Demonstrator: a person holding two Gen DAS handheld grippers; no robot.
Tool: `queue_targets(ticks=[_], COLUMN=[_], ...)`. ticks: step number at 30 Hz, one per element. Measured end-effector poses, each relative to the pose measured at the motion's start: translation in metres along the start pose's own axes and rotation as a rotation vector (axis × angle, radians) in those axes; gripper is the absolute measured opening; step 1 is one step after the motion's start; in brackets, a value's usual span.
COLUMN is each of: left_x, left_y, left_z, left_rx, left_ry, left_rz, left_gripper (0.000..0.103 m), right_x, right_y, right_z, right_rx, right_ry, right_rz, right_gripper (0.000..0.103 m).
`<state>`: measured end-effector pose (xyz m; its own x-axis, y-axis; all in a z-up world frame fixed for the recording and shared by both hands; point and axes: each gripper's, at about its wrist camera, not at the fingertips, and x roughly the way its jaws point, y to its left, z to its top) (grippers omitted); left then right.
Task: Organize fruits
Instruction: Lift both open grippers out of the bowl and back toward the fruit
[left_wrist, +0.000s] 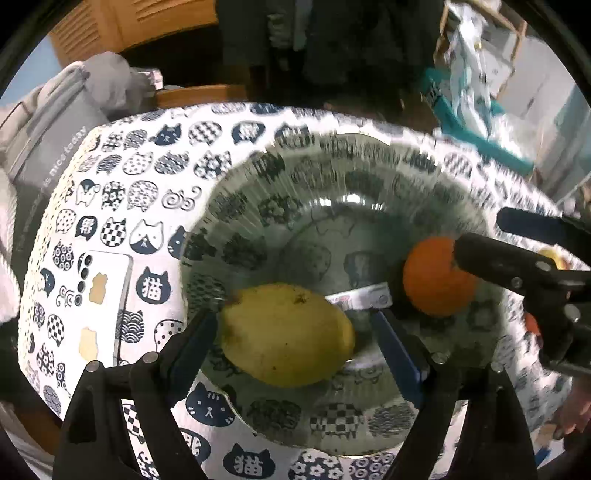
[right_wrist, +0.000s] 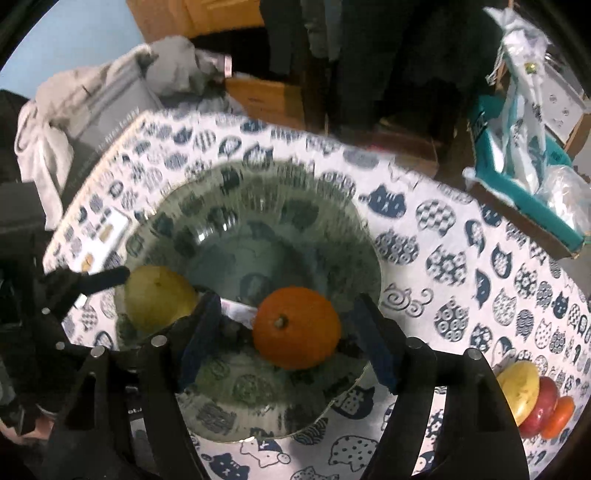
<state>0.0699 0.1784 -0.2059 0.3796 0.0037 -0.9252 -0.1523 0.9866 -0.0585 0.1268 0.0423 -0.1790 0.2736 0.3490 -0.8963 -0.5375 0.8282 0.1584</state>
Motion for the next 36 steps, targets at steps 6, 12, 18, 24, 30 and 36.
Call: queue_targets(ticks=[6,12,18,24,30,36], left_x=[-0.048,-0.095,-0.139,-0.175,-0.2,-0.218], left_y=[-0.007,-0.026,-0.04,-0.054,-0.071,-0.092], left_z=[0.003,0.001,0.001,-0.004,-0.009,-0.013], left_rx=[0.02,0.083,0.092,0.111,0.131,0.147], left_ry=[-0.163,-0.272,-0.358,-0.43,-0.452,-0.48], left_rz=[-0.001,-0.011,-0.037,-0.023,-0.029,-0.043], left_gripper=[0.088,0.088,0.088,0.088,0.088,0.088], right_x=[-0.052,-0.118,-0.18,-0.233,-0.281,-0.314], right_y=[0.001,0.001,-0.003,-0.009,-0.014,-0.026], right_z=[0.004,-0.002,-0.017,-0.036,-0.06,-0.088], right_rx=[0.012,0.017,0.007,-0.005,-0.031,-0.01], right_ry=[-0.146,-0.321,-0.453,-0.556,-0.643,-0.699], right_rz=[-0.027,-0.068,-0.128,-0.193,-0.247,-0.261], right_gripper=[0.08,0.083,0.083,0.083,0.083,0.084])
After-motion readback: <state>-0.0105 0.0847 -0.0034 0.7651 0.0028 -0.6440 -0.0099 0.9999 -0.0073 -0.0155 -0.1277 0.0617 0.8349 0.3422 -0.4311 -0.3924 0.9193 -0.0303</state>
